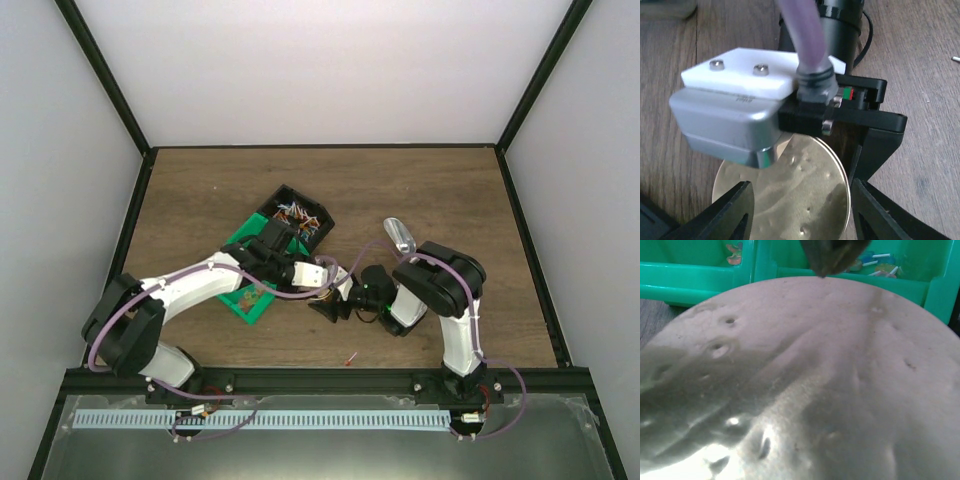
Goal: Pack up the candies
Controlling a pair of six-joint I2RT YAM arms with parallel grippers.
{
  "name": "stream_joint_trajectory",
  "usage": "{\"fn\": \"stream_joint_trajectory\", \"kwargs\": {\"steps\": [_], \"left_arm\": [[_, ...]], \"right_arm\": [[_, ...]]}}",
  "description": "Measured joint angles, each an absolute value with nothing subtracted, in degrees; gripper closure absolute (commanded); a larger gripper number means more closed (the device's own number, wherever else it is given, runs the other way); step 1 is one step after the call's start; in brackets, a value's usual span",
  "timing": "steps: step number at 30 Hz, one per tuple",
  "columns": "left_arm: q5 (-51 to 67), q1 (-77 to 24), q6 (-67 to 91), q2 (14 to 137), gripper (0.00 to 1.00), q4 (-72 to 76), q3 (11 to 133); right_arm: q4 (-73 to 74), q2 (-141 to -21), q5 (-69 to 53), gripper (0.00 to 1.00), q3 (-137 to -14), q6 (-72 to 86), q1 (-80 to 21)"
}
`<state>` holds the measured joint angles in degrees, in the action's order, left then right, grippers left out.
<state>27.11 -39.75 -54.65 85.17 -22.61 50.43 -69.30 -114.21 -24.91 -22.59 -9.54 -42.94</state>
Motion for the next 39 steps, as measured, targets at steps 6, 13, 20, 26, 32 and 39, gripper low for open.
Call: {"fn": "stream_joint_trajectory", "kwargs": {"steps": [6, 13, 20, 26, 32, 39], "left_arm": [[26.79, -40.45, -56.31, 86.56, 0.59, -21.65, 50.43], [27.11, -40.47, -58.67, 87.22, 0.59, -21.5, 50.46], [27.27, -40.62, -60.25, 86.67, 0.59, -22.63, 50.41], [27.07, -40.66, -60.49, 84.66, 0.61, -23.97, 48.12], [25.96, -41.12, -60.29, 85.25, 0.64, -22.87, 48.07], [24.36, -41.15, -62.33, 85.36, 0.68, -21.5, 47.53]], "right_arm": [[-69.06, -114.02, -24.97, 0.22, -22.52, -9.56, -42.94], [-68.88, -113.95, -24.95, 0.22, -22.48, -10.04, -42.94], [-68.86, -113.93, -24.93, 0.23, -22.48, -10.02, -42.94], [-68.88, -113.93, -24.95, 0.23, -22.46, -9.8, -42.94], [-68.86, -113.89, -24.99, 0.25, -22.46, -9.8, -42.94], [-68.58, -113.65, -24.95, 0.26, -22.28, -10.24, -42.94]]}}
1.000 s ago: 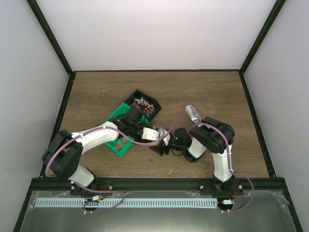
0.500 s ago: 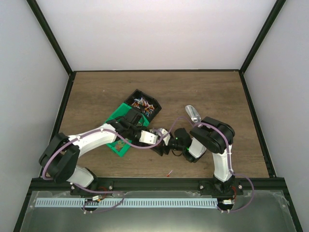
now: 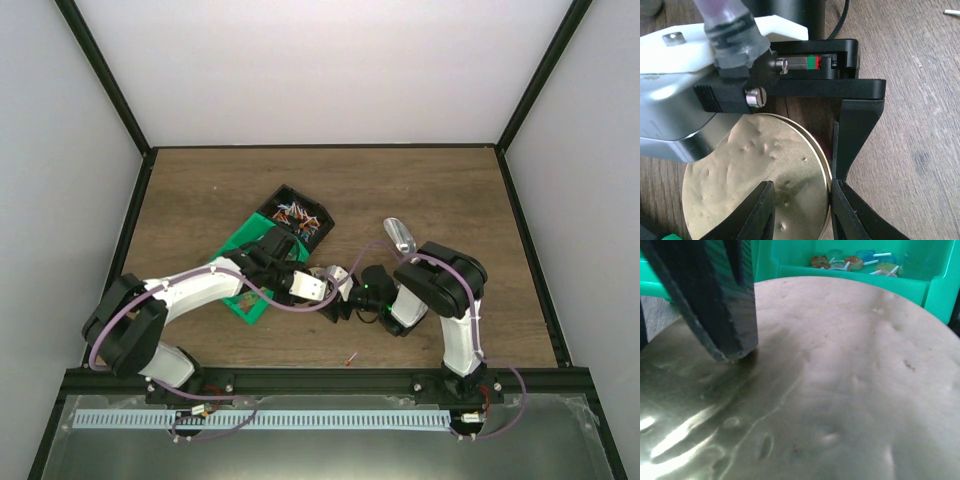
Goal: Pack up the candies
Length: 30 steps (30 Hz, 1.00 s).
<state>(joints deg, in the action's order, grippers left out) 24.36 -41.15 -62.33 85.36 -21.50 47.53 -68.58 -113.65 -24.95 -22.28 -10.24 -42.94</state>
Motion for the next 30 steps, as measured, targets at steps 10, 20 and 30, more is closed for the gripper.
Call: {"fn": "stream_joint_trajectory", "kwargs": {"steps": [10, 20, 30], "left_arm": [[24.67, -37.82, -66.02, 84.25, 0.69, -21.26, 46.04], [22.39, -31.48, -69.52, 81.58, 0.68, -22.06, 44.34], [26.0, -39.0, -61.91, 77.84, 0.65, -21.43, 43.46]], "right_arm": [[-68.58, -113.51, -24.21, 0.29, -22.15, -10.2, -42.83], [-68.62, -113.21, -24.58, 0.29, -21.65, -10.04, -42.85], [-68.6, -113.19, -24.91, 0.29, -21.63, -10.04, -42.85]]}}
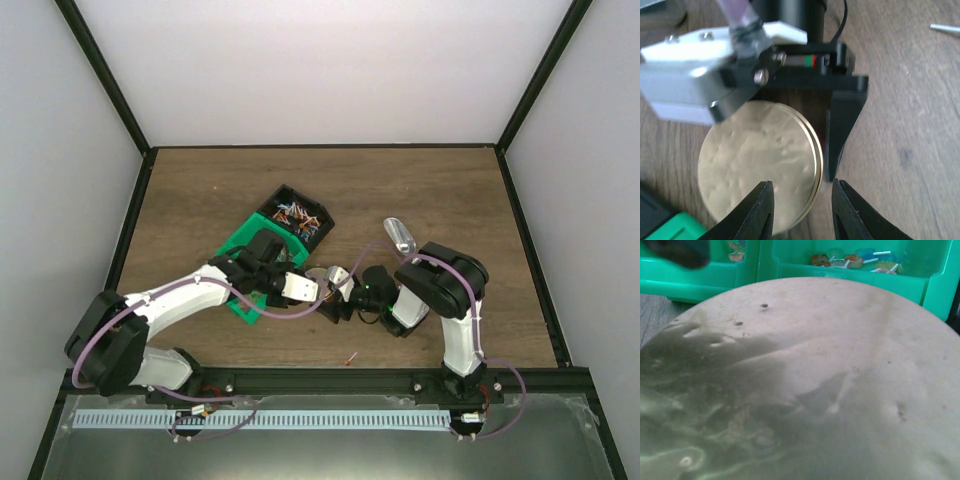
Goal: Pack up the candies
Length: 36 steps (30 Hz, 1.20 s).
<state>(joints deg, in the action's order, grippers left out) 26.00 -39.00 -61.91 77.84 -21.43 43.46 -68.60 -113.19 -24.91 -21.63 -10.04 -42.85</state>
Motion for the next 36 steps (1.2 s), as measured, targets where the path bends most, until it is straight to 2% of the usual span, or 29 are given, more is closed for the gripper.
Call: {"fn": "stream_joint_trajectory", "kwargs": {"steps": [4, 14, 20, 30, 36], "left_arm": [[26.26, -41.71, -59.05, 79.09, 0.63, -18.96, 43.44], [24.49, -43.29, -56.97, 82.21, 0.69, -14.44, 43.27], [23.88, -42.37, -59.48, 82.74, 0.8, -13.76, 42.52], [26.17, -35.14, -66.85, 82.15, 0.82, -16.84, 42.48], [21.58, -27.7, -69.73, 81.97, 0.8, -18.2, 42.19]], "right_arm": [[-68.58, -113.19, -24.91, 0.29, -21.63, -10.04, -42.85], [-68.47, -113.16, -25.08, 0.3, -21.65, -10.24, -42.85], [-68.05, -113.08, -24.95, 0.33, -21.82, -10.39, -42.78], [-67.18, -113.08, -23.79, 0.35, -22.61, -10.22, -42.46], [-66.98, -112.97, -25.45, 0.35, -22.48, -10.59, -42.68]]}}
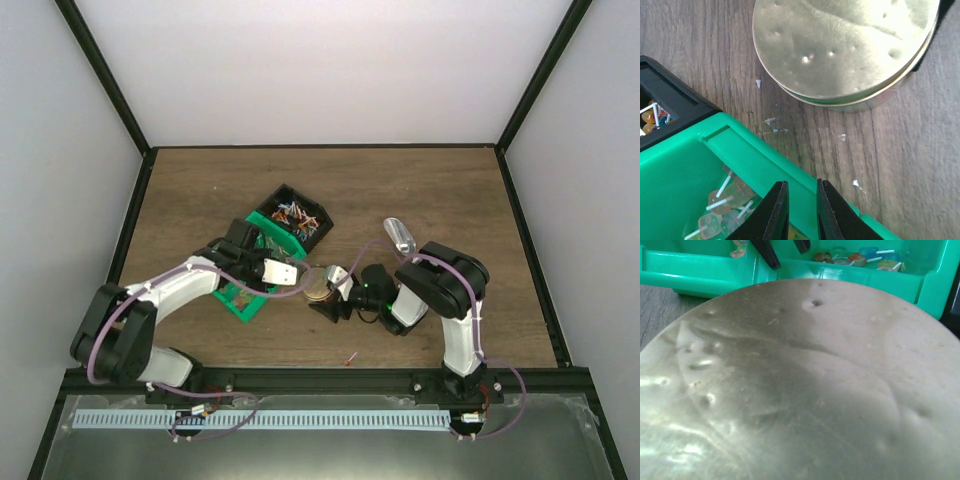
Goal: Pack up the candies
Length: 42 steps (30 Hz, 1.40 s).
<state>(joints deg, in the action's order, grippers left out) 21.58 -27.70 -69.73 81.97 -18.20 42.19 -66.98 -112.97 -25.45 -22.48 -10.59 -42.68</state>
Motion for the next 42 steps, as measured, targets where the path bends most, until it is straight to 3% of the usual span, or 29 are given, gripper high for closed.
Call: {"fn": "stream_joint_trajectory", "kwargs": {"steps": [8, 20, 29, 42], "left_arm": [[24.84, -32.42, -68.75, 72.86, 0.74, -20.93, 40.38], [27.24, -42.81, -57.41, 78.54, 0.72, -14.15, 40.38], [25.74, -42.76, -56.31, 82.08, 0.8, -11.57, 40.82], [21.91, -34.52, -62.37, 76.2, 0.8, -15.51, 36.56]], "right_arm": [[-66.94, -112.95, -25.85, 0.35, -22.48, -10.7, -42.68], [-66.89, -112.95, -25.91, 0.35, -22.48, -10.7, -42.68], [-66.85, -112.95, -25.93, 0.36, -22.48, -10.96, -42.68], [-66.81, -112.95, -26.09, 0.37, -22.5, -10.94, -42.68]]}}
